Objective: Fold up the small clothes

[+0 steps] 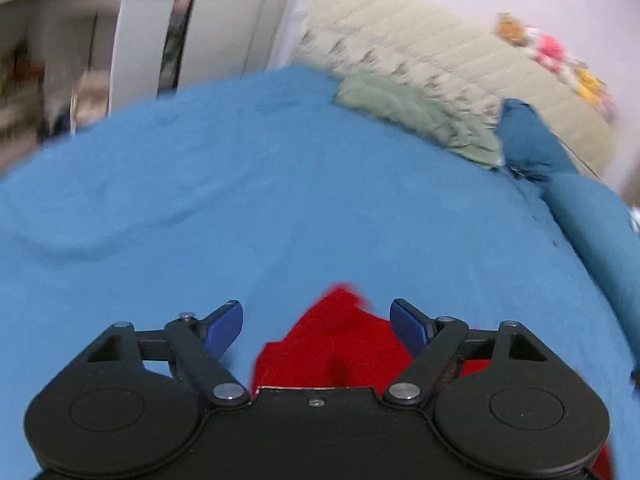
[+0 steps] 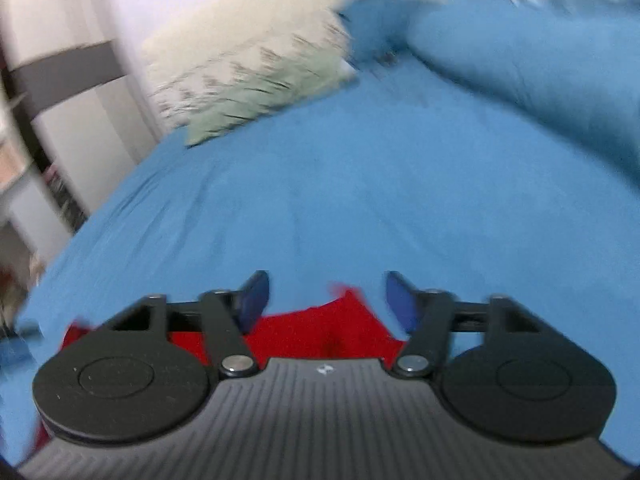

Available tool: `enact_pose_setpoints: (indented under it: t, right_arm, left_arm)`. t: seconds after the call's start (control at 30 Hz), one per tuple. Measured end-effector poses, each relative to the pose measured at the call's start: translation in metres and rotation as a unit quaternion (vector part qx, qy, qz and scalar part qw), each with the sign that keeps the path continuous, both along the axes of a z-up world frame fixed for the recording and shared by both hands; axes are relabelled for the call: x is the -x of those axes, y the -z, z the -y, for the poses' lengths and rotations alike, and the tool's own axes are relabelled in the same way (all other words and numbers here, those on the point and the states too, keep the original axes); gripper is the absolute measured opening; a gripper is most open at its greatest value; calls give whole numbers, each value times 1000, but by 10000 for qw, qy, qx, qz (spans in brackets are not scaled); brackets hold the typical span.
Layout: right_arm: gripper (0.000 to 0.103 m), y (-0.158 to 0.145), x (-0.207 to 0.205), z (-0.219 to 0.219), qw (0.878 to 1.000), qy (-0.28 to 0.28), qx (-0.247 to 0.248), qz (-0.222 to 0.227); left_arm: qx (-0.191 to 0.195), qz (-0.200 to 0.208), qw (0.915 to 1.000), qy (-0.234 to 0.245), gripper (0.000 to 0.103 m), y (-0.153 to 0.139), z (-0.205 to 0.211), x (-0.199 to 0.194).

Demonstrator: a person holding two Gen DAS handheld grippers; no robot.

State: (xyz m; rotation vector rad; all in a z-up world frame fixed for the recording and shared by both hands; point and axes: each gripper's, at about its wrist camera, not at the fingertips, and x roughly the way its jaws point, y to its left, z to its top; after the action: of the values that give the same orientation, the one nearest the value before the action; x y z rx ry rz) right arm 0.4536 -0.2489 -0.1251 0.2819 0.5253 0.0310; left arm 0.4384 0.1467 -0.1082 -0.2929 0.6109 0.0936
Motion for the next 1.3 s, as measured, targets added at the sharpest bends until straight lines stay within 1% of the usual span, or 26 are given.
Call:
enact_pose_setpoints:
  t: [0.03, 0.07, 0.1, 0.13, 0.2, 0.23, 0.3, 0.33, 0.37, 0.43, 0.47, 0.57, 0.63, 0.73, 0.77, 0.83, 0.93, 1.0, 1.03, 1.1, 1.17, 1.23, 1.3]
  right_arm:
    - [83, -2, 16, -9, 9995, -237, 198, 79]
    - [83, -1, 30, -17, 9987, -422, 283, 70]
    - [84, 4, 45, -24, 9977, -615, 268, 47]
    - [84, 11, 54, -30, 9967, -781, 235, -40]
    - [84, 30, 66, -39, 9951, -907, 249, -306]
    - [84, 42, 68, -41, 9945, -902, 280, -458]
    - [84, 62, 70, -41, 9947, -654, 286, -733]
    - [83, 72, 69, -37, 9952, -489, 183, -832]
    - [83, 78, 71, -33, 9964, -368, 12, -764]
    - [83, 82, 74, -32, 9975, -134, -235, -655]
    - [83, 81, 73, -35, 9977, -63, -201, -652]
    - [84, 81, 65, -44, 9974, 29, 7, -725]
    - [84, 79, 65, -41, 9966, 27, -18, -823]
    - [84, 61, 65, -34, 9954, -27, -134, -950]
    - [84, 52, 72, -29, 9961, -29, -192, -856]
    - [85, 26, 83, -22, 9984, -105, -207, -521]
    - [90, -9, 106, -12, 9994, -111, 97, -300]
    - [93, -24, 119, -5, 9992, -120, 305, -229]
    - [93, -28, 125, -1, 9989, -102, 393, -235]
    - [93, -27, 134, 7, 9982, -77, 490, -332]
    - [93, -17, 144, 12, 9973, -45, 551, -483]
    - [93, -4, 148, 13, 9961, 21, 577, -660]
    - [92, 11, 152, 13, 9955, 3, 562, -765]
  left_arm:
    - [-112, 62, 9998, 182, 84, 0, 2, 19]
    - [-149, 84, 9990, 421, 84, 3, 5, 36]
    - [-153, 31, 9980, 613, 84, 10, 7, 49]
    - [-158, -76, 9968, 777, 84, 18, 10, 58]
    - [-254, -333, 9941, 998, 84, 40, 18, 70]
    - [-342, -492, 9931, 1007, 84, 51, 19, 71]
    - [-409, -762, 9910, 1017, 84, 72, 18, 72]
    - [-493, -697, 9909, 1041, 84, 77, 17, 74]
    - [-565, -656, 9909, 1031, 84, 78, 18, 75]
    - [-680, -733, 9897, 1020, 87, 79, 25, 76]
    - [-726, -783, 9891, 1018, 88, 78, 28, 73]
    - [-668, -925, 9889, 947, 93, 74, 28, 65]
    - [-640, -1048, 9881, 921, 96, 75, 25, 62]
    - [-721, -1244, 9861, 835, 96, 62, 29, 62]
    - [-746, -1227, 9863, 814, 96, 54, 30, 64]
    - [-835, -973, 9875, 917, 97, 32, 38, 77]
    - [-1038, -809, 9835, 1242, 102, 3, 62, 89]
    - [-1035, -723, 9806, 1501, 103, -11, 81, 92]
    - [-973, -703, 9797, 1604, 103, -15, 92, 91]
    - [-814, -707, 9785, 1758, 103, -17, 112, 86]
    - [-756, -844, 9754, 1891, 103, -9, 135, 78]
    - [-765, -1069, 9705, 2022, 103, 5, 149, 69]
    - [-897, -1256, 9658, 2085, 103, 22, 164, 63]
